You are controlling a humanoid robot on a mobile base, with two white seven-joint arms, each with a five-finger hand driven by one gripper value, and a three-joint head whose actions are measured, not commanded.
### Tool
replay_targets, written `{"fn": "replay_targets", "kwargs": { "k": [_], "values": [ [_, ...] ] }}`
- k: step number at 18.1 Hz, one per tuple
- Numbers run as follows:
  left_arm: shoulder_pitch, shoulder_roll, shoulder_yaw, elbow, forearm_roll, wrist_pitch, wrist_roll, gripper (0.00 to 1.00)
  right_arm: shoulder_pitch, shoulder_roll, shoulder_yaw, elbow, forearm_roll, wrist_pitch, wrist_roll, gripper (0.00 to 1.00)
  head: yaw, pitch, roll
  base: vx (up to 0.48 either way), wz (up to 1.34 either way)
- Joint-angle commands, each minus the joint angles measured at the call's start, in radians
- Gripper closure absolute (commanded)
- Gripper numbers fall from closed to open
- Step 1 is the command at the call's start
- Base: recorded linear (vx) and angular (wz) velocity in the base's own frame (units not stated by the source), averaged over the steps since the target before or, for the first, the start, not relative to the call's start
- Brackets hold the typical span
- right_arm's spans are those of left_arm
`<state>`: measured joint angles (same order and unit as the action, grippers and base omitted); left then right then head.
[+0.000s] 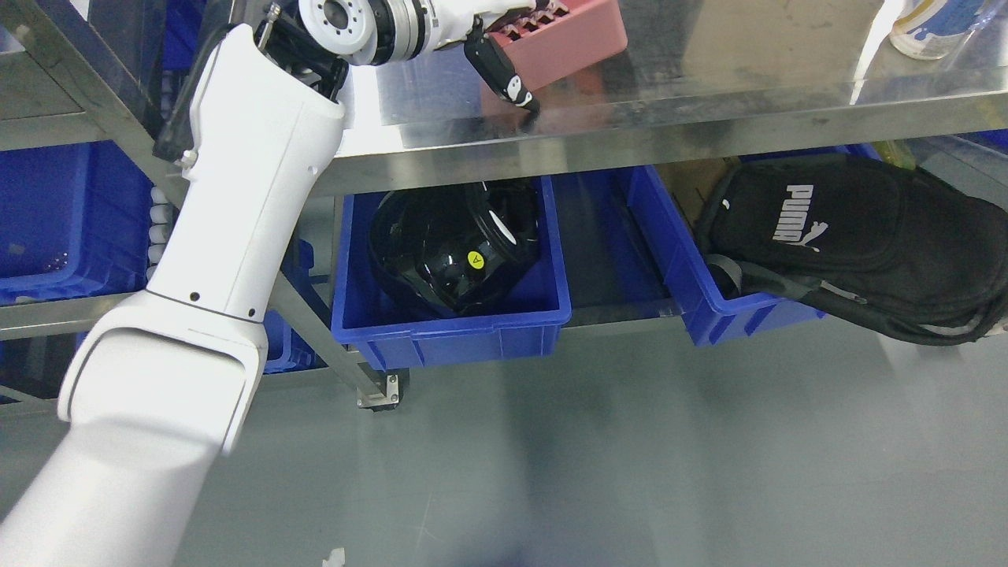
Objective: Place storage box into left shelf container
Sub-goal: 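Close the left hand fingers on the pink box's near edge, then pull the pink box off the shelf and lower it with the left hand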
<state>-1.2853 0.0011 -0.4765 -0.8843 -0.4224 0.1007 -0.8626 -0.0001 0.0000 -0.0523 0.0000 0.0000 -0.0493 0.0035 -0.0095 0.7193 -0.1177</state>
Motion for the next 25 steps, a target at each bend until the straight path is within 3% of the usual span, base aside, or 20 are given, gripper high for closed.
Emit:
{"fn": "replay_targets", "kwargs": {
  "k": [1, 5, 9, 10, 17, 22, 25],
  "values": [
    [-0.005, 0.016, -0.051, 0.064, -0.002, -0.013, 0.017, 0.26, -0.003, -0.017, 0.0, -0.017, -0.021, -0.001, -0.007, 0.0, 0.0, 0.0, 0.0, -0.004, 0.08],
    [-0.003, 0.016, 0.01, 0.064, -0.001, -0.038, 0.039, 0.48, -0.005, -0.017, 0.0, -0.017, -0.021, 0.0, -0.005, 0.0, 0.0, 0.0, 0.0, 0.005, 0.0],
    [0.007, 0.016, 0.154, 0.058, -0.004, -0.153, 0.043, 0.97, -0.003, -0.017, 0.0, -0.017, -0.021, 0.0, -0.005, 0.0, 0.0, 0.0, 0.0, 0.0, 0.0],
    [0.009, 0.016, 0.195, 0.057, -0.004, -0.179, 0.045, 1.0, -0.004, -0.017, 0.0, -0.017, -0.021, 0.0, -0.007, 0.0, 0.0, 0.0, 0.0, 0.0, 0.0],
    [0.073, 0.016, 0.407, 0.045, 0.02, -0.292, 0.086, 1.0, -0.003, -0.017, 0.0, -0.017, -0.021, 0.0, -0.007, 0.0, 0.0, 0.0, 0.0, 0.0, 0.0],
    [0.144, 0.016, 0.431, -0.013, 0.233, -0.389, 0.174, 0.99, -0.003, -0.017, 0.0, -0.017, -0.021, 0.0, -0.007, 0.0, 0.0, 0.0, 0.0, 0.0, 0.0],
    [0.202, 0.016, 0.429, -0.041, 0.338, -0.513, 0.237, 0.98, -0.003, -0.017, 0.0, -0.017, -0.021, 0.0, -0.005, 0.0, 0.0, 0.0, 0.0, 0.0, 0.0]
  ]
}}
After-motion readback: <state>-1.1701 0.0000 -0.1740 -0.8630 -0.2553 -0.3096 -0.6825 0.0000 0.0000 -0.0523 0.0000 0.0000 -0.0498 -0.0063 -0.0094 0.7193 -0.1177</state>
